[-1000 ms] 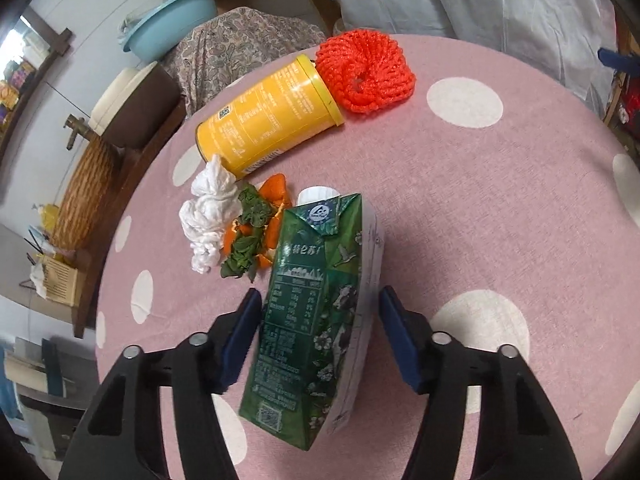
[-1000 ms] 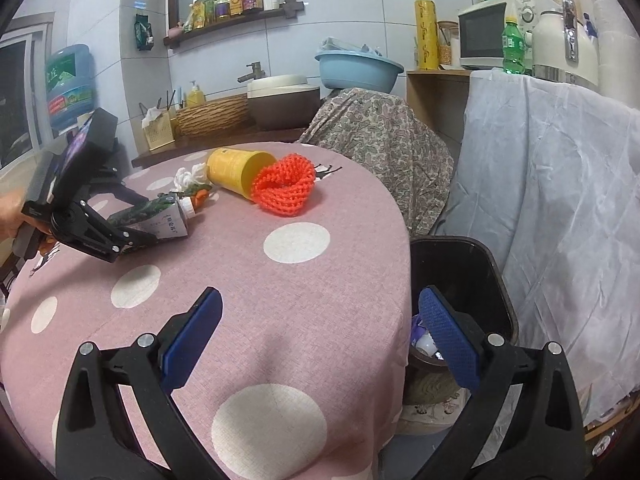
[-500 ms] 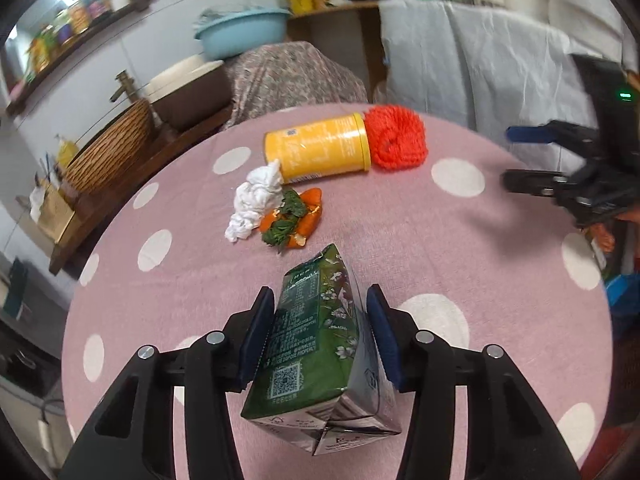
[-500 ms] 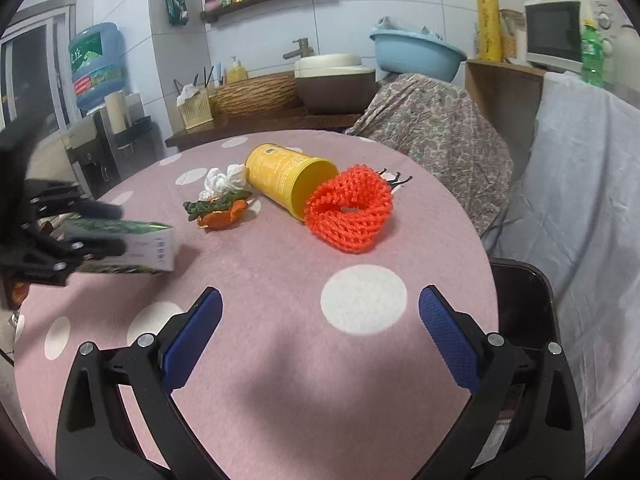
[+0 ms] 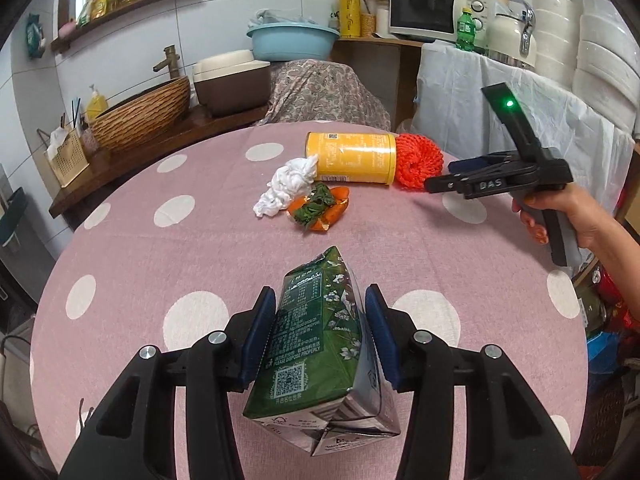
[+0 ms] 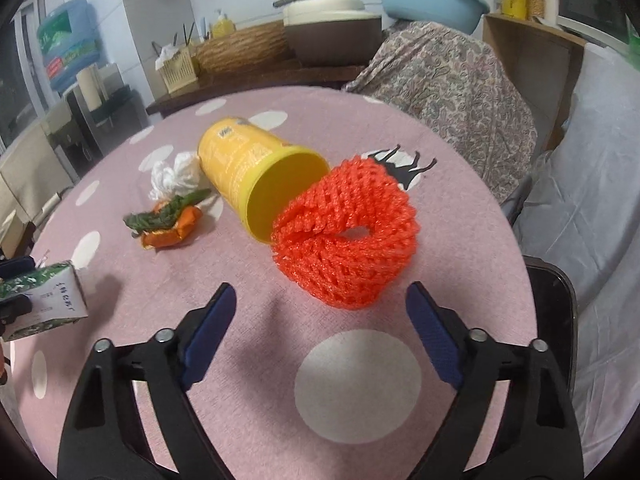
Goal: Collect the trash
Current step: 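Grasp the orange foam net with the right tool while the left holds the carton, then carry the foam net and green carton over the black bin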
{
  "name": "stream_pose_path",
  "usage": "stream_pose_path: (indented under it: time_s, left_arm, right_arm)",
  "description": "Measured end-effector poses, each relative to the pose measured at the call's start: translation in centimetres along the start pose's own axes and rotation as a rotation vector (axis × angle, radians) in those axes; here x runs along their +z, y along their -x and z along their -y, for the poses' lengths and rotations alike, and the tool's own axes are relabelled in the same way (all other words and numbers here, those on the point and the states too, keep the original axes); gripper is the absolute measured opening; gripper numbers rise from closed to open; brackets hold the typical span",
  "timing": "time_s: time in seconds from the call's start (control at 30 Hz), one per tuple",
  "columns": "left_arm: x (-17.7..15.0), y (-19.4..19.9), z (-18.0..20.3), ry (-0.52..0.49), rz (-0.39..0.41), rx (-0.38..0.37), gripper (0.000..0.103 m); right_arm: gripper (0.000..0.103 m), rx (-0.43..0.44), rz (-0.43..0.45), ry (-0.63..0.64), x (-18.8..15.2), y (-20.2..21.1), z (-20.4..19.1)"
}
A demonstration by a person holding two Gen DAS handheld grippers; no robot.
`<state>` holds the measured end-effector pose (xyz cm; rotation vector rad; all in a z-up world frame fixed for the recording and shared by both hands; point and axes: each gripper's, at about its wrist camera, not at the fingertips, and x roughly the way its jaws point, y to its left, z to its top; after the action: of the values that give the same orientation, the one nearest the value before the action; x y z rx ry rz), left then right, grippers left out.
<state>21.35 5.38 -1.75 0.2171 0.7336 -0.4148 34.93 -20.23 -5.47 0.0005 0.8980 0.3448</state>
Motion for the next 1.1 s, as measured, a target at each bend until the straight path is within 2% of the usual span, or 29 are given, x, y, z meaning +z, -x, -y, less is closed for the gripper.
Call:
stream_pose_path:
  time_s: [0.1,0.33,0.4,0.53,0.77,1.1]
  left_arm:
    - [-0.4,0.0,-0.1,0.011,0.001,-0.003,0.047]
    - [-0.7,-0.2,0.0,0.017,0.001,-0.007,0.047]
    - [-0.7,-0.2,0.0,0.02,0.002,-0.009,0.047]
    - [-0.7,-0.4,0.1,0.025,0.004,-0.011,0.047]
    - [-1.0,-0.3,0.0,0.045,0.015,-0.015,0.047]
    - [-1.2,0.7,1.3,0.055,0.051,-0.01,0.047]
  right_arm:
    - [0.075,-0.002,-0.025,0.002,0.2,-1.3,-0.1]
    - [0.024,-0.015,-0.038,0.035,0.1,-2.2,-0.5]
    - [0.019,-0.017,-0.027,0.042,0.0,-2.0,-0.5]
    - [0.015,-0.014,0.002,0.046,-0.3,-1.3,-0.5]
    - [0.014,-0.004,0.058,0.042,-1.0,0.7,-0.7]
    - [0.014,0.04,0.165,0.057,-3.4,6.0,-1.4]
